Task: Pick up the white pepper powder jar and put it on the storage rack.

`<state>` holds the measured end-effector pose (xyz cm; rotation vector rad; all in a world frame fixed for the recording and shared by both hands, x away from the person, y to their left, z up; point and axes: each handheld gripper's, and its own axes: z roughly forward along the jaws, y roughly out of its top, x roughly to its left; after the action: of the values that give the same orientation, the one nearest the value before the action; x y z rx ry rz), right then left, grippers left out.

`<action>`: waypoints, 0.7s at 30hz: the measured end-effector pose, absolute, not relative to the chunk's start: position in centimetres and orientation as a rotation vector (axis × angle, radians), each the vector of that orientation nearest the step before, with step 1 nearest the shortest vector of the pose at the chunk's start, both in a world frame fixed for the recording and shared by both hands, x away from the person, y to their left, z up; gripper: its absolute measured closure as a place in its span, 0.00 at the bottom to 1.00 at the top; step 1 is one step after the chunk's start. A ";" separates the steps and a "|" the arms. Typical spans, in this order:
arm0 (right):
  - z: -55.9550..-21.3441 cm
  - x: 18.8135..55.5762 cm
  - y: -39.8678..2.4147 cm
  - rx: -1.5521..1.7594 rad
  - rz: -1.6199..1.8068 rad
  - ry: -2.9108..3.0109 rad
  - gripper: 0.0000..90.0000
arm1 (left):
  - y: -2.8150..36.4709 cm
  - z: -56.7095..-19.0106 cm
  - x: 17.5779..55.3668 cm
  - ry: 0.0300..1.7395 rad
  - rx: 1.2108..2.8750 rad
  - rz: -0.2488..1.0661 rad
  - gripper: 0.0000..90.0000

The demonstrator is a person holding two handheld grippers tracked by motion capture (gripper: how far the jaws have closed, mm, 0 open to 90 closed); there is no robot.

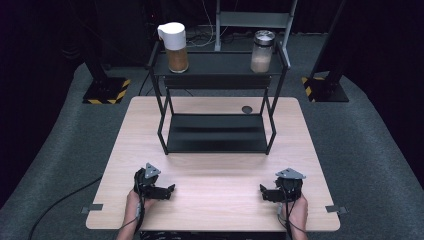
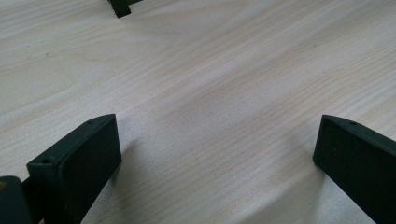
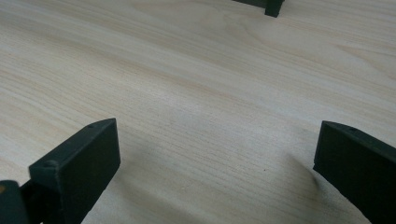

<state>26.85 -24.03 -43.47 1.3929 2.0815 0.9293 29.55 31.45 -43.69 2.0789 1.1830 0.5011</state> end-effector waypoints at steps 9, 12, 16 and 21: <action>-43.4 27.2 -24.0 1.394 0.921 2.098 0.00 | 31.4 -43.7 29.5 1.183 2.079 0.501 0.00; -43.4 27.1 -24.0 1.402 0.923 2.088 0.00 | 31.4 -43.7 29.6 1.182 2.079 0.502 0.00; -43.3 27.4 -23.8 1.405 0.903 2.106 0.00 | 31.4 -43.7 29.6 1.184 2.078 0.501 0.00; -43.2 27.6 -23.8 1.410 0.899 2.111 0.00 | 31.4 -43.7 29.6 1.183 2.077 0.501 0.00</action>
<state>27.59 -23.83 -43.23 1.4096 2.1113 0.8988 29.56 31.43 -43.72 2.0770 1.1831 0.5012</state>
